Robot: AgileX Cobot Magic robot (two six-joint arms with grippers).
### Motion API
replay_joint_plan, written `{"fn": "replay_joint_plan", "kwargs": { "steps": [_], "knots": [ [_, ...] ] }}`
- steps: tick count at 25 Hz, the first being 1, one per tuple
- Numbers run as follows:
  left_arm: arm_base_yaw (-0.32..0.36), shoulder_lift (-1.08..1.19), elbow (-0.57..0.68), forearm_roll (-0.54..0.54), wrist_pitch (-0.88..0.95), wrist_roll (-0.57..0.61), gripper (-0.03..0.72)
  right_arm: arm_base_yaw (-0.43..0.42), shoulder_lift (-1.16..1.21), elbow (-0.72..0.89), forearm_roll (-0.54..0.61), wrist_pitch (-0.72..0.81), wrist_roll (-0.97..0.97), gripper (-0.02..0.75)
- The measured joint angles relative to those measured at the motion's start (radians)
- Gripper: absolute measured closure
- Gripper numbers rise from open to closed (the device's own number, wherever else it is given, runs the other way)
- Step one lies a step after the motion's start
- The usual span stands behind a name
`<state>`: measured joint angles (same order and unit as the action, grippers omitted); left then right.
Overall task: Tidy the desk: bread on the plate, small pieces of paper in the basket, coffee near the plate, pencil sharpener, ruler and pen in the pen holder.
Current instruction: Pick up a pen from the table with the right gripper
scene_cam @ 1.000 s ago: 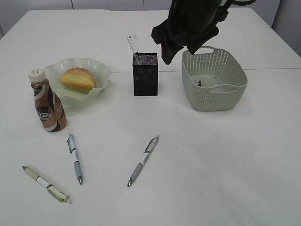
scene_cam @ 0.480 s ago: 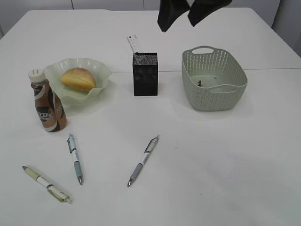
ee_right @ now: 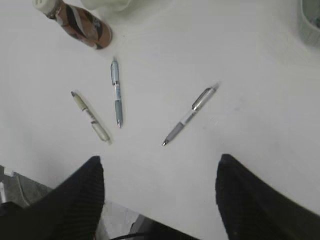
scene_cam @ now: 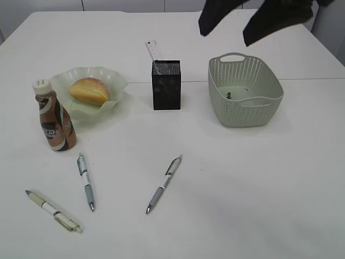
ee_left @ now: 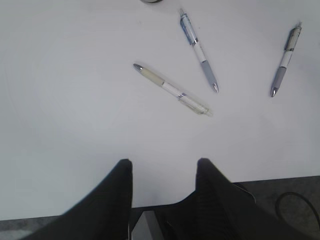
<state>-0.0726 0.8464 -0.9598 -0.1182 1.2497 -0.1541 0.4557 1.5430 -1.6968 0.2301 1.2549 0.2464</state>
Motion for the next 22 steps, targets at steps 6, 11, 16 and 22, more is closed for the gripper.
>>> {"fn": "replay_joint_plan", "kwargs": {
  "steps": [6, 11, 16, 22],
  "knots": [
    [0.000, 0.000, 0.000, 0.000, 0.000, 0.000, 0.380, 0.000, -0.075, 0.198, 0.065, 0.000, 0.048, 0.196],
    [0.000, 0.000, 0.000, 0.011, 0.000, 0.000, 0.380, 0.005, -0.084, 0.319, 0.075, -0.022, 0.097, 0.196],
    [0.000, 0.000, 0.000, 0.027, 0.000, 0.000, 0.380, 0.049, -0.043, 0.349, 0.066, -0.158, 0.153, 0.196],
    [0.000, 0.000, 0.000, 0.031, 0.000, 0.000, 0.380, 0.104, 0.127, 0.353, 0.090, -0.247, 0.222, 0.196]
  ]
}}
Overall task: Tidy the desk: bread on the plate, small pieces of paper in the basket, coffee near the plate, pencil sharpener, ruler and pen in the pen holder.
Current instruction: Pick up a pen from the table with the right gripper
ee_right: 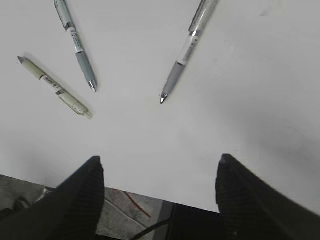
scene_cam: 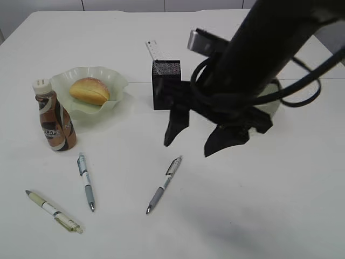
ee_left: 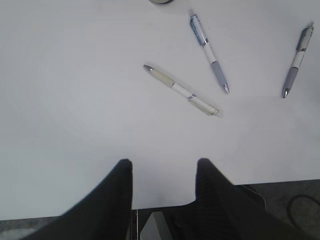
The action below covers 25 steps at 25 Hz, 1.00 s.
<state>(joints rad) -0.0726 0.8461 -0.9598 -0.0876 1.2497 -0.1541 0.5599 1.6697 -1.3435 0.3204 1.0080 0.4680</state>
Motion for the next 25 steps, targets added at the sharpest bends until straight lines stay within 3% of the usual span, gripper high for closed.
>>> {"fn": "replay_joint_plan", "kwargs": {
  "steps": [4, 11, 15, 19, 25],
  "knots": [
    [0.000, 0.000, 0.000, 0.004, 0.000, 0.000, 0.380, 0.004, 0.077, 0.000, 0.094, -0.029, 0.005, 0.196],
    [0.000, 0.000, 0.000, 0.004, 0.002, 0.000, 0.380, 0.004, 0.170, 0.000, 0.110, -0.120, 0.025, 0.197],
    [0.000, 0.000, 0.000, 0.004, 0.002, 0.000, 0.381, 0.006, 0.225, -0.017, 0.051, -0.178, 0.104, 0.197],
    [0.000, 0.000, 0.000, 0.004, 0.002, 0.000, 0.380, 0.013, 0.289, -0.078, -0.072, -0.131, 0.212, 0.197],
    [0.000, 0.000, 0.000, 0.004, 0.002, 0.000, 0.380, 0.035, 0.366, -0.219, -0.143, -0.072, 0.290, 0.197]
  ]
}}
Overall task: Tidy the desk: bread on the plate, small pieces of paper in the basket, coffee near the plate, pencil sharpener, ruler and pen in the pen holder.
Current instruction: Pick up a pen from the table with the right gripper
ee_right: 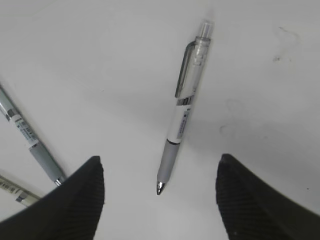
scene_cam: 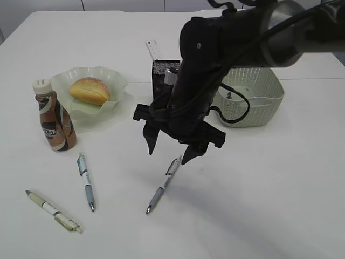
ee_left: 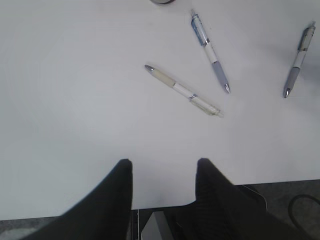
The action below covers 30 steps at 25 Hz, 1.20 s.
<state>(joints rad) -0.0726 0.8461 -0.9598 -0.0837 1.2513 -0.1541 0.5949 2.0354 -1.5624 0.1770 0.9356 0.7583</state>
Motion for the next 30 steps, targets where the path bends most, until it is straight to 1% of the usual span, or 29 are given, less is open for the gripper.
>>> {"fn": "replay_joint_plan", "kwargs": {
  "steps": [4, 9, 13, 30],
  "knots": [
    [0.000, 0.000, 0.000, 0.000, 0.000, 0.000, 0.380, 0.027, 0.079, -0.076, -0.039, 0.076, 0.044, 0.197],
    [0.000, 0.000, 0.000, 0.002, 0.000, 0.000, 0.380, 0.031, 0.131, -0.120, -0.060, 0.113, 0.076, 0.197],
    [0.000, 0.000, 0.000, 0.002, 0.000, 0.000, 0.380, 0.031, 0.159, -0.124, -0.076, 0.134, 0.095, 0.197],
    [0.000, 0.000, 0.000, 0.006, 0.000, 0.000, 0.381, 0.031, 0.240, -0.129, -0.071, 0.136, 0.119, 0.197]
  ]
}}
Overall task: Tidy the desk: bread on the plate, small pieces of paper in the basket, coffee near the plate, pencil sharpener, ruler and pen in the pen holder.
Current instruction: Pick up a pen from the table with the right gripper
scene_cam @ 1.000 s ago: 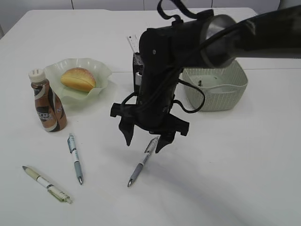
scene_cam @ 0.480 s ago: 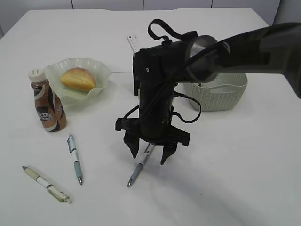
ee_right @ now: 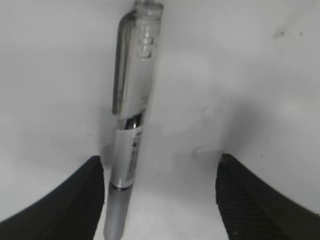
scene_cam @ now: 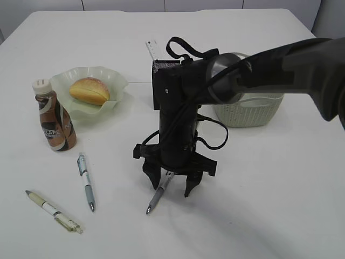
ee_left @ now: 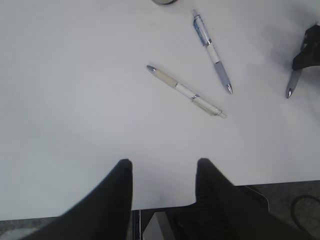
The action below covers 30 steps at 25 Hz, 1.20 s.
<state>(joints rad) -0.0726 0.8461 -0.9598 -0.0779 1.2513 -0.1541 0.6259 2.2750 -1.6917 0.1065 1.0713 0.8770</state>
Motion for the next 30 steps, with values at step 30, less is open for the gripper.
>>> {"fn": "replay_joint_plan", "kwargs": {
  "steps": [30],
  "knots": [
    [0.000, 0.000, 0.000, 0.018, 0.000, 0.000, 0.381, 0.000, 0.015, -0.005, -0.009, -0.012, 0.030, 0.231]
  ]
}}
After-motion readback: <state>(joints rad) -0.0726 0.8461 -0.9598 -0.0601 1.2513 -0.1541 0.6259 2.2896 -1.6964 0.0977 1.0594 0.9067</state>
